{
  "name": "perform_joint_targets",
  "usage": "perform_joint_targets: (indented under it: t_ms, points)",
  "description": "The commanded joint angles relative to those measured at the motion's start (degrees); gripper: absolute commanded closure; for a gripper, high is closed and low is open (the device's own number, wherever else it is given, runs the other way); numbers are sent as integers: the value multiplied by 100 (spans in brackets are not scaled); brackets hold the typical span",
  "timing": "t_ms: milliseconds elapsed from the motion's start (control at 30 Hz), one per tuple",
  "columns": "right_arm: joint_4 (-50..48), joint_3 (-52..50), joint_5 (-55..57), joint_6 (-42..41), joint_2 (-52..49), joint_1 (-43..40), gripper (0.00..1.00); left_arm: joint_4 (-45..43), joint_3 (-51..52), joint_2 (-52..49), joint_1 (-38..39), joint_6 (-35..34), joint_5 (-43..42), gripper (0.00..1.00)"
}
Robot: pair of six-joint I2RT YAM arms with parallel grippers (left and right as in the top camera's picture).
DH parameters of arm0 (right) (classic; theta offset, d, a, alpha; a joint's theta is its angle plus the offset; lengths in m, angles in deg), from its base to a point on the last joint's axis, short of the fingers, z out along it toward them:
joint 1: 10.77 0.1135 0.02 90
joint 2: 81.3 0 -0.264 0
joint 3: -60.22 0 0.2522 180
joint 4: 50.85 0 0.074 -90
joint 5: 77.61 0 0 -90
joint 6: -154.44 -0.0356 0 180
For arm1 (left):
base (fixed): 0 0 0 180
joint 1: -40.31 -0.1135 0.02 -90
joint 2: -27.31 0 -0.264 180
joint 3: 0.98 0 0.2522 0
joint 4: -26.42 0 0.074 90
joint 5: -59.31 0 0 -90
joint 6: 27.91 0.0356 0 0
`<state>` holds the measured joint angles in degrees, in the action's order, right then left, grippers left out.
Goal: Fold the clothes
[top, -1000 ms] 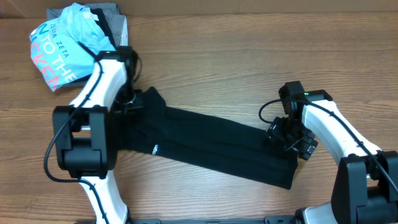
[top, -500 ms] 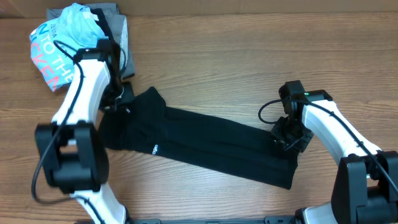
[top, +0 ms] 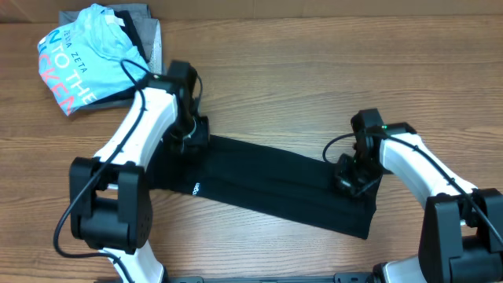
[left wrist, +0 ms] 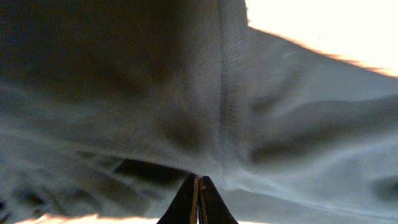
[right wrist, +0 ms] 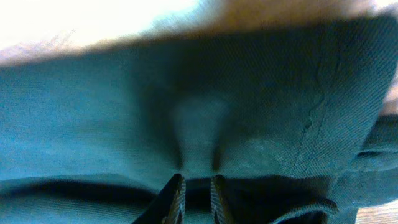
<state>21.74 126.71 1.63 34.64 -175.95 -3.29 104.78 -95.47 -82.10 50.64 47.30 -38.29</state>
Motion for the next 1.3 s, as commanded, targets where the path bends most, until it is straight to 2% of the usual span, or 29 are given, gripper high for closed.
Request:
perform_joint_targets:
  t_ms: [0, 267, 433, 633, 833, 1033, 1100, 1200, 1233, 1267]
  points:
    - [-162, -372, -90, -195, 127, 7, 81, -157, 391, -181, -37, 63, -144, 96]
    - [-610, -940, -87, -813, 127, 4, 80, -487, 890, -669, -409, 66, -59, 96]
    - [-601, -953, 26, -1108, 127, -127, 87, -455, 898, -710, -916, -26, 116, 96]
    - [-767, -935, 63, -1027, 127, -627, 88, -442, 894, -706, -1633, -66, 11, 96]
    - [-455, -424, 59, -579, 129, -1056, 95, -302, 732, -704, -2026, -63, 11, 96]
    - [341, 614, 199, -422, 133, -1099, 96, 164, 162, -490, -2031, -66, 9, 96]
    - [664, 986, 404, -426, 133, -1099, 95, 317, -72, -302, -2024, -66, 7, 96]
    - [1016, 1364, 787, -426, 133, -1099, 87, 470, -352, 57, -2024, -66, 9, 96]
    - [1071, 1416, 914, -424, 133, -1102, 82, 496, -413, 199, -2024, -66, 9, 96]
    - [1078, 1423, 984, -424, 133, -1104, 68, 507, -450, 313, -2024, -66, 7, 93]
